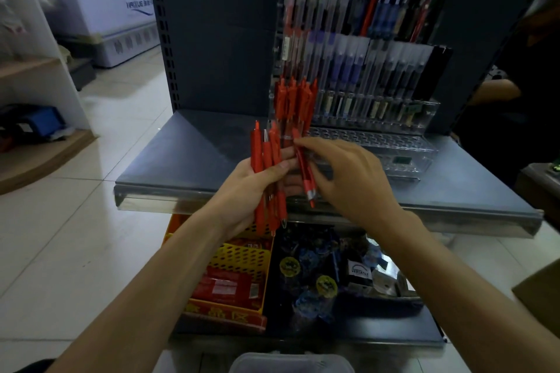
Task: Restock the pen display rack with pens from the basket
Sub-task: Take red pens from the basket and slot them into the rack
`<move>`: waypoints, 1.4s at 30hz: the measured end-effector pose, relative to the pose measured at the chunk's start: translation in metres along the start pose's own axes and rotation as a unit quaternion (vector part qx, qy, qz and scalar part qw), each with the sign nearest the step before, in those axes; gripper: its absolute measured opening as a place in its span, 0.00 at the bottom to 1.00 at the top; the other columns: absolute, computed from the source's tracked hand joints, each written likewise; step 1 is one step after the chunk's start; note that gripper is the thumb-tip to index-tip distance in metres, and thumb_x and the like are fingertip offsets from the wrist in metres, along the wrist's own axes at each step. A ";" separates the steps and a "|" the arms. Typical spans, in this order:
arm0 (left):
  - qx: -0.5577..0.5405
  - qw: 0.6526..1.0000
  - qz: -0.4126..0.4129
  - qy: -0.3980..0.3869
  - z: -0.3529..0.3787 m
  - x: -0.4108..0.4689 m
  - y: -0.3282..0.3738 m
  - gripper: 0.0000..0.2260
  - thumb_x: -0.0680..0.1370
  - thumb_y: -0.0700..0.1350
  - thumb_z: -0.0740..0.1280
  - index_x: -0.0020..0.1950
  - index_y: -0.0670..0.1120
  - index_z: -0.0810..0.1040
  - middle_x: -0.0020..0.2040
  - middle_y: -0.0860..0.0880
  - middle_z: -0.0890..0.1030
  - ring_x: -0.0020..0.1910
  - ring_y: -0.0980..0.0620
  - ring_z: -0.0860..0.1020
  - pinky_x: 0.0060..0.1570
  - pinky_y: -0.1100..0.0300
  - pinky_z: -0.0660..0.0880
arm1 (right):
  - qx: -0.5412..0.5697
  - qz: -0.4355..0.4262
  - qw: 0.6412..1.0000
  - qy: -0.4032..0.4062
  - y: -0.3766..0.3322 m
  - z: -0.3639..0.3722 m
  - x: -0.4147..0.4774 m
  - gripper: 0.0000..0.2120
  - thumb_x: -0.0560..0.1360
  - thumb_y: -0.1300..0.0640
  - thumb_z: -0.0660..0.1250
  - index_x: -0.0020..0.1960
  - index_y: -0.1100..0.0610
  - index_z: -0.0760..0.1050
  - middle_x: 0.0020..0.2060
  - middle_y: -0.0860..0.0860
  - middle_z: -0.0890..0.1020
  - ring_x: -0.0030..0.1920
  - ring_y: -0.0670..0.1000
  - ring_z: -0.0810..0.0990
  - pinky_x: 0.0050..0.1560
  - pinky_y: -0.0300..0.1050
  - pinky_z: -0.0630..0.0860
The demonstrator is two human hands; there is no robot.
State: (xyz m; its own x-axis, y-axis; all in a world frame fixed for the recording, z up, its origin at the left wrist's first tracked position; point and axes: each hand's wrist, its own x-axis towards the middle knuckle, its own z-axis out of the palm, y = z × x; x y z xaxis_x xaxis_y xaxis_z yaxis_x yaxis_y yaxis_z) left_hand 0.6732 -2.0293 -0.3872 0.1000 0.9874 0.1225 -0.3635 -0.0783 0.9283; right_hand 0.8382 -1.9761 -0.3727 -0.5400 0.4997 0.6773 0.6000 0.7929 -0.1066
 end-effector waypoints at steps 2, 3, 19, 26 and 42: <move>0.012 1.000 0.004 -0.009 -0.001 0.001 0.000 0.12 0.81 0.37 0.58 0.61 0.44 0.77 0.57 0.43 0.83 0.54 0.46 0.82 0.49 0.58 0.80 | 0.006 -0.003 1.000 0.005 0.002 -0.004 -0.001 0.16 0.76 0.57 0.69 0.63 0.52 0.78 0.48 0.48 0.85 0.46 0.51 0.84 0.45 0.49 0.81; 0.024 1.000 0.005 -0.008 -0.001 0.001 0.001 0.12 0.81 0.38 0.59 0.61 0.44 0.77 0.57 0.44 0.83 0.54 0.46 0.82 0.49 0.58 0.79 | 0.008 0.000 1.000 -0.003 0.003 -0.006 -0.001 0.16 0.76 0.55 0.69 0.63 0.51 0.77 0.47 0.48 0.85 0.46 0.51 0.83 0.45 0.49 0.81; 0.049 0.998 0.042 0.029 0.001 0.012 -0.005 0.10 0.82 0.40 0.58 0.60 0.43 0.76 0.44 0.45 0.84 0.42 0.49 0.83 0.47 0.54 0.80 | 0.181 0.225 0.955 0.064 0.020 -0.007 0.016 0.06 0.79 0.52 0.65 0.50 0.53 0.79 0.40 0.46 0.83 0.40 0.43 0.80 0.44 0.39 0.77; 0.049 0.995 0.066 0.051 0.000 0.016 -0.003 0.09 0.81 0.48 0.59 0.57 0.48 0.75 0.31 0.49 0.75 0.30 0.52 0.76 0.35 0.56 0.77 | 0.182 0.277 0.939 0.092 0.025 -0.005 0.040 0.07 0.81 0.53 0.63 0.46 0.53 0.76 0.33 0.44 0.77 0.31 0.40 0.73 0.32 0.27 0.67; -0.006 0.996 0.011 0.086 0.002 0.022 -0.003 0.14 0.81 0.34 0.52 0.65 0.38 0.68 0.38 0.44 0.81 0.24 0.56 0.65 0.23 0.64 0.66 | 0.021 0.266 0.958 -0.110 0.030 0.017 0.068 0.09 0.77 0.50 0.68 0.44 0.56 0.78 0.39 0.53 0.81 0.44 0.55 0.80 0.47 0.51 0.78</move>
State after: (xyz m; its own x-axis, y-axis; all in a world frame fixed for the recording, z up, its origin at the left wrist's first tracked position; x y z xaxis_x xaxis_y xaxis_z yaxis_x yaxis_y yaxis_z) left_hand 0.6787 -2.0075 -0.3864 -0.0682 0.9945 0.0798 -0.3758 -0.0997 0.9213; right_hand 0.8089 -1.9121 -0.3422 -0.2790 0.8940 0.3506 0.8025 0.4176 -0.4261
